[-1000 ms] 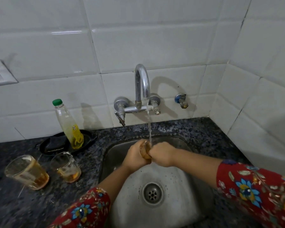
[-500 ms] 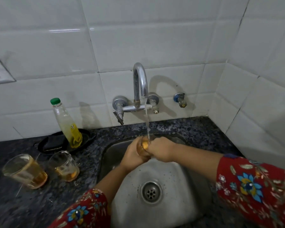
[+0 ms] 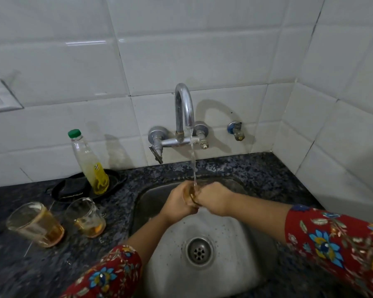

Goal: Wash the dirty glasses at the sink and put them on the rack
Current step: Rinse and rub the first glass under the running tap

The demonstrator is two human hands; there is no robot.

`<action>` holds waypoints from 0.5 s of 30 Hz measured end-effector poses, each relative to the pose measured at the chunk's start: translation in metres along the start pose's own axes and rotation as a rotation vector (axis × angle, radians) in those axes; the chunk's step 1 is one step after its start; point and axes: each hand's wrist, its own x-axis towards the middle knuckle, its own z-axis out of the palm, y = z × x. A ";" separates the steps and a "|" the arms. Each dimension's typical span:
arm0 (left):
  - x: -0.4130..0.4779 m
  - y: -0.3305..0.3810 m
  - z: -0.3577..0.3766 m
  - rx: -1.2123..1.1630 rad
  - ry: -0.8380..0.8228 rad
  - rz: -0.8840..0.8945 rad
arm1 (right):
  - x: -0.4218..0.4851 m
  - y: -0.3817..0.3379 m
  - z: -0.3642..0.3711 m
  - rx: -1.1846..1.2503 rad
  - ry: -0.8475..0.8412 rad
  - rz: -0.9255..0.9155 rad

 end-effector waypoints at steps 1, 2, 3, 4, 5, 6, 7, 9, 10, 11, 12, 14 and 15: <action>-0.001 -0.001 0.003 0.017 0.036 -0.008 | 0.002 -0.006 -0.002 0.007 -0.040 -0.032; -0.001 -0.003 0.004 0.012 0.056 -0.016 | 0.004 -0.008 -0.003 -0.009 -0.013 -0.062; -0.001 -0.004 0.003 0.012 0.047 -0.026 | 0.005 -0.007 -0.001 0.063 0.005 -0.054; -0.001 -0.005 0.000 0.021 0.016 -0.024 | 0.004 -0.003 -0.003 0.100 0.013 -0.044; -0.001 -0.004 -0.004 0.045 -0.032 -0.029 | 0.003 0.004 -0.003 0.057 0.049 -0.046; -0.002 -0.002 -0.007 0.054 -0.074 -0.031 | 0.001 0.010 -0.001 0.011 0.067 -0.046; -0.003 0.001 -0.009 0.043 -0.079 -0.022 | 0.002 0.010 0.003 0.006 0.090 -0.041; -0.005 0.005 -0.007 0.002 0.002 0.001 | 0.005 -0.003 -0.002 0.191 0.021 0.066; -0.006 0.005 -0.004 -0.006 0.059 -0.002 | 0.009 -0.007 -0.002 0.295 -0.027 0.099; -0.007 0.006 -0.003 -0.027 0.096 0.008 | 0.013 -0.010 0.000 0.316 0.010 0.081; -0.007 0.007 -0.003 -0.056 0.099 0.020 | 0.013 -0.011 -0.001 0.382 0.024 0.067; -0.005 0.006 -0.010 -0.037 -0.004 0.040 | 0.008 0.004 0.001 0.223 0.164 -0.044; -0.004 0.006 -0.014 0.016 -0.078 0.036 | 0.007 0.010 0.012 0.107 0.279 -0.119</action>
